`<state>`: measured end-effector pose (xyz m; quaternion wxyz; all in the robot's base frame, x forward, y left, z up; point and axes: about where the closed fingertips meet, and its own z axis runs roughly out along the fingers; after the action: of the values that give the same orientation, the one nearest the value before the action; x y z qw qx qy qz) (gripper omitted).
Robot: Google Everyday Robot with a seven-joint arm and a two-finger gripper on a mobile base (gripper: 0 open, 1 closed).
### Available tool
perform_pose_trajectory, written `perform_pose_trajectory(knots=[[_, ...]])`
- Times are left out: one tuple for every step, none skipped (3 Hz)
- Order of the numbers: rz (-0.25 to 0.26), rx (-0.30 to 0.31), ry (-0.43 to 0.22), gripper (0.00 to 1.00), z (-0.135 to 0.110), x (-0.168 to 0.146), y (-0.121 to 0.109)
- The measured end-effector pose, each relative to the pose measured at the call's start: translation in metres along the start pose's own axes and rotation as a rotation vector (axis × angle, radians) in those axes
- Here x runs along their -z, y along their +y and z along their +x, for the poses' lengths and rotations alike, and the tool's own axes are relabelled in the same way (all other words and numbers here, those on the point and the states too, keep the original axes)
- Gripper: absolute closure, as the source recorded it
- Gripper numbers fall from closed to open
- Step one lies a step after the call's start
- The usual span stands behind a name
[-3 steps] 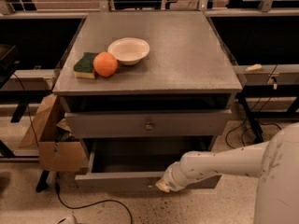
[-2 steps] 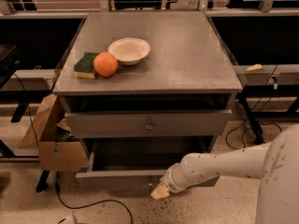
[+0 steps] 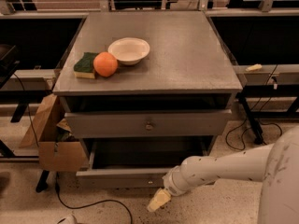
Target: Close middle drawer
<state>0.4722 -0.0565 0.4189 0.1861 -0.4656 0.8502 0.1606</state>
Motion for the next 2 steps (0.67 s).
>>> perform_pose_trajectory(knots=[[-0.002, -0.006, 0.006, 0.0, 0.0026, -0.0025, 0.0013], [-0.006, -0.014, 0.017, 0.17, 0.0056, -0.0062, 0.0017]])
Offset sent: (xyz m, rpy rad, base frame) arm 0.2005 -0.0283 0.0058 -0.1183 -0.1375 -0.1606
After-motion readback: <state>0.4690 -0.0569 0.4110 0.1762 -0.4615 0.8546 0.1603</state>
